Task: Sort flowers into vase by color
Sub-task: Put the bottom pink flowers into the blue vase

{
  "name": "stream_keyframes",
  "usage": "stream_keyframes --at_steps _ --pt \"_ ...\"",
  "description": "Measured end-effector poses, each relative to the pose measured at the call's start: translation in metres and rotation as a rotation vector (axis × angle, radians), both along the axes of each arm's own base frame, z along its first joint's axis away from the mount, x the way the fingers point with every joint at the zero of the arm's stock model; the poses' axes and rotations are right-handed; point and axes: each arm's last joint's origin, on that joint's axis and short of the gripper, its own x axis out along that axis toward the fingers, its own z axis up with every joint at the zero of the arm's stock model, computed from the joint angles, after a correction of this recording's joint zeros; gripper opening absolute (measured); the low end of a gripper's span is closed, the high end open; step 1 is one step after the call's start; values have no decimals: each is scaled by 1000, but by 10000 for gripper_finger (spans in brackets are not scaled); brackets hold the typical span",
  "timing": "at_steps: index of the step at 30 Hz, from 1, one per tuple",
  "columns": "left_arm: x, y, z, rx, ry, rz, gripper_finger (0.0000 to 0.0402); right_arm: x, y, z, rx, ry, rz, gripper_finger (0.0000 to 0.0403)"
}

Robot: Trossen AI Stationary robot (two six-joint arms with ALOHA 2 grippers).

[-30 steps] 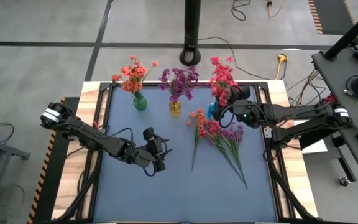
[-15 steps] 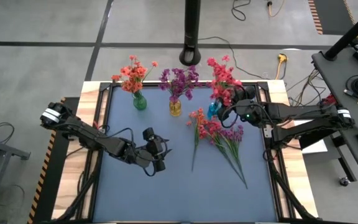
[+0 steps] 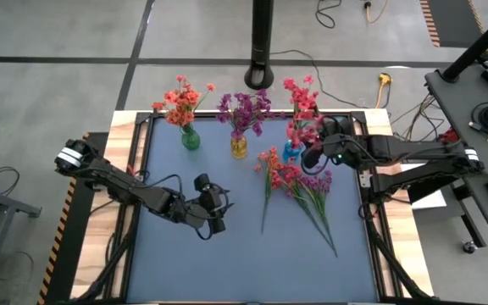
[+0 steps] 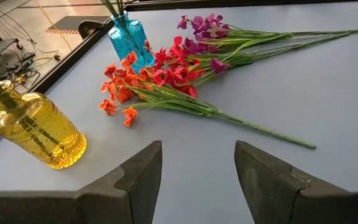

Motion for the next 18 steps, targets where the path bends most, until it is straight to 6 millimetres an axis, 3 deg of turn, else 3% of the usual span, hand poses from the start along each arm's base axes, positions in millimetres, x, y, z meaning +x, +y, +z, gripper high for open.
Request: stream_keyframes --at_steps 13,18 --pt "0 0 0 -60 -27 30 185 -18 4 27 162 48 -7 293" --pt "5 -3 -12 -104 -20 43 185 -27 5 31 238 82 -34 293"
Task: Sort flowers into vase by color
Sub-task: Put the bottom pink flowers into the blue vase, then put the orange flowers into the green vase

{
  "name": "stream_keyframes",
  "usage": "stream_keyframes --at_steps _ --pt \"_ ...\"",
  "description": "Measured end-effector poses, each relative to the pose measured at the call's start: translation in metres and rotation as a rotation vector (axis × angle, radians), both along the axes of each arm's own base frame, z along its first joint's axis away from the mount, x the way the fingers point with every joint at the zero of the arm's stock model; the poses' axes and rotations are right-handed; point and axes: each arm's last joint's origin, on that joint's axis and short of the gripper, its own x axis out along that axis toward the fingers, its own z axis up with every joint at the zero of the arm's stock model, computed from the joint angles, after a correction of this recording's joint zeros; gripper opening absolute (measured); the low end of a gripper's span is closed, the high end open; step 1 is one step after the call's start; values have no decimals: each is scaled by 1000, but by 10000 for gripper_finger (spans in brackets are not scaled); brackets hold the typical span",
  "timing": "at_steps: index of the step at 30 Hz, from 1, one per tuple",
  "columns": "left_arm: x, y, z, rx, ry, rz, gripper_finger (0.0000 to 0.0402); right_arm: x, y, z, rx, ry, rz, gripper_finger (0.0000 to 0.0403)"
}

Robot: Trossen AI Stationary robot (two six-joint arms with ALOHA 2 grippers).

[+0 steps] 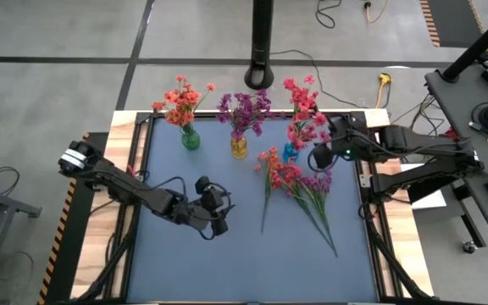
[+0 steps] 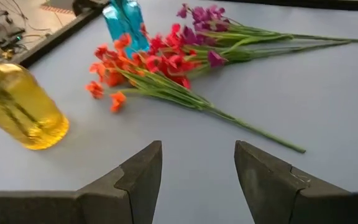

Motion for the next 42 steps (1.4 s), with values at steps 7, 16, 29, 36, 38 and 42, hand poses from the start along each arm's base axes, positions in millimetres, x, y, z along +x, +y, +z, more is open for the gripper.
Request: stream_keyframes --at_steps 7,16,29,36,38,42 --pt "19 -8 -23 -34 -53 -15 185 -4 3 -5 114 32 16 293" --pt "38 -21 -54 -88 -165 -24 185 -14 12 -16 211 117 -41 293" --pt "76 -41 -79 -77 -156 -33 185 -16 47 -40 298 135 -15 293" --pt "94 -38 -91 -31 -178 83 185 -19 63 -49 319 140 6 293" --pt "99 -36 -93 -22 -178 103 185 -19 66 -52 323 140 9 292" --pt "104 -30 -96 -22 -179 121 185 -20 73 -57 325 145 17 292"
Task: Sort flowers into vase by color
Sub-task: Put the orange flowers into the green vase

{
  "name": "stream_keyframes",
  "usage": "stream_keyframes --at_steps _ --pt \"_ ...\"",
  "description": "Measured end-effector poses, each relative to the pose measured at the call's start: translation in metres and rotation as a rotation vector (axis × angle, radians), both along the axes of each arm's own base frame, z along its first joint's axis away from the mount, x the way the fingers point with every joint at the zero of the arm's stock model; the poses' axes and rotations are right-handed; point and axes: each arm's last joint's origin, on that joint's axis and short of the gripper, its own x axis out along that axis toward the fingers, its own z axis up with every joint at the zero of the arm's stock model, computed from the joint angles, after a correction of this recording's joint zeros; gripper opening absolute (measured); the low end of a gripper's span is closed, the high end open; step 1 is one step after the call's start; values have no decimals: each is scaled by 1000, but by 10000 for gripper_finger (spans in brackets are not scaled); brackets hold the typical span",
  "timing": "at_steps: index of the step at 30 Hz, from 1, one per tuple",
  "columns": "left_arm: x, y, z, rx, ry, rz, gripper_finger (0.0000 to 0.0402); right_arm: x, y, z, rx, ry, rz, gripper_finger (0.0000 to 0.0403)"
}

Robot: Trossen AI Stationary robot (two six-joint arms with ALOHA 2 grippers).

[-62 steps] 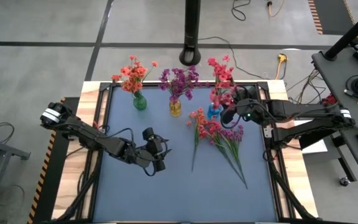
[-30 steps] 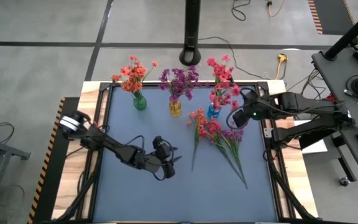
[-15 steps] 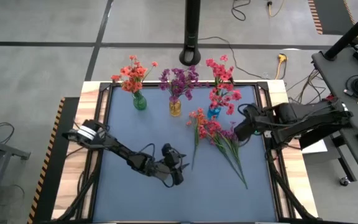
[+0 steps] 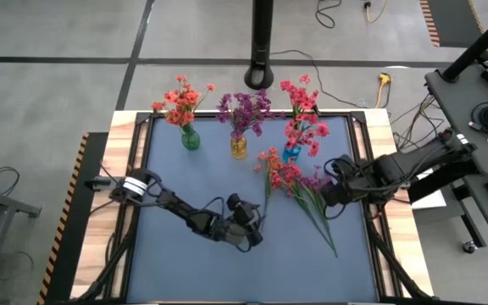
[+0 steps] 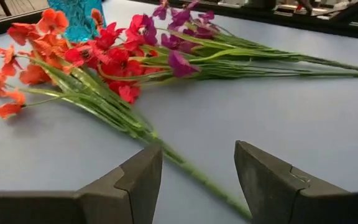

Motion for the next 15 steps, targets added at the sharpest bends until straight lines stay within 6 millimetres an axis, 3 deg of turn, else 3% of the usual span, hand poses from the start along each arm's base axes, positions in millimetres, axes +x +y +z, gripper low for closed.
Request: stream_keyframes --at_steps 7,15 --pt "9 18 -14 -47 24 -34 191 2 8 -5 -27 1 17 293" --pt "29 24 -30 -40 27 -1 258 10 12 -11 -48 22 27 292"
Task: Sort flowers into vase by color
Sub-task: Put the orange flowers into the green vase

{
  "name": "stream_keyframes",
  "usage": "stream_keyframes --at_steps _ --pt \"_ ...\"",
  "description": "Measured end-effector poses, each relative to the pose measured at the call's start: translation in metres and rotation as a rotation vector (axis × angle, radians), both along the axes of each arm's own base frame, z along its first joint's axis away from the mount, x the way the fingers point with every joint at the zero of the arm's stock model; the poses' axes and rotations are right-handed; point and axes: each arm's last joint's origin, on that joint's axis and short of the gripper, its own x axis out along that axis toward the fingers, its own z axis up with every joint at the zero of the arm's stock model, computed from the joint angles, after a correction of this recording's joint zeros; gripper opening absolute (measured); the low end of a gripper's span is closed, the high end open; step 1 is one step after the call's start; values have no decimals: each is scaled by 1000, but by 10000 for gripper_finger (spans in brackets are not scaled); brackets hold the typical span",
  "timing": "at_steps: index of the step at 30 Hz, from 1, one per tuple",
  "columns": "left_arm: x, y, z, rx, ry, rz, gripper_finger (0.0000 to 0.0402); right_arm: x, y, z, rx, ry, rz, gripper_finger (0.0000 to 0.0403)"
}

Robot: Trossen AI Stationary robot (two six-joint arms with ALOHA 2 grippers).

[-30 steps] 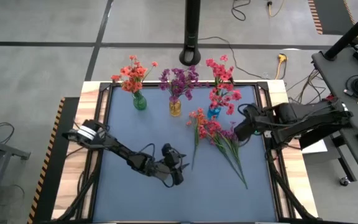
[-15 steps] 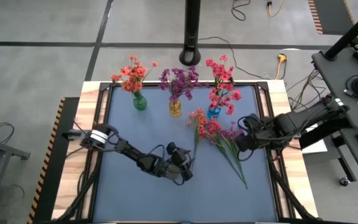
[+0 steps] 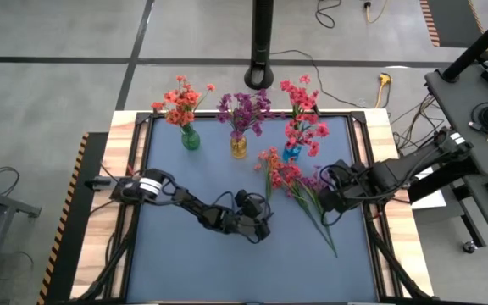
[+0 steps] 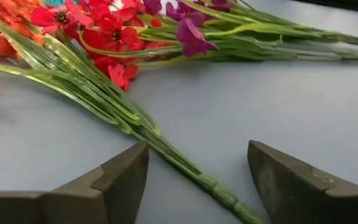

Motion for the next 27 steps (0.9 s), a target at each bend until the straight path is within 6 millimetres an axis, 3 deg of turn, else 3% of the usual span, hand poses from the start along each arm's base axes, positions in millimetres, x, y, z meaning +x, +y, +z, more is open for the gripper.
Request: stream_keyframes --at_steps 4,8,21,27 --pt "7 6 -5 -3 -14 46 270 4 2 -3 -11 19 13 292" --pt "8 13 -7 -29 -12 77 253 8 4 -6 -18 30 24 293" --pt "6 18 -10 -65 -26 148 84 15 7 -13 -40 70 49 292" --pt "5 16 -11 -65 -26 163 28 15 7 -13 -42 71 54 292"
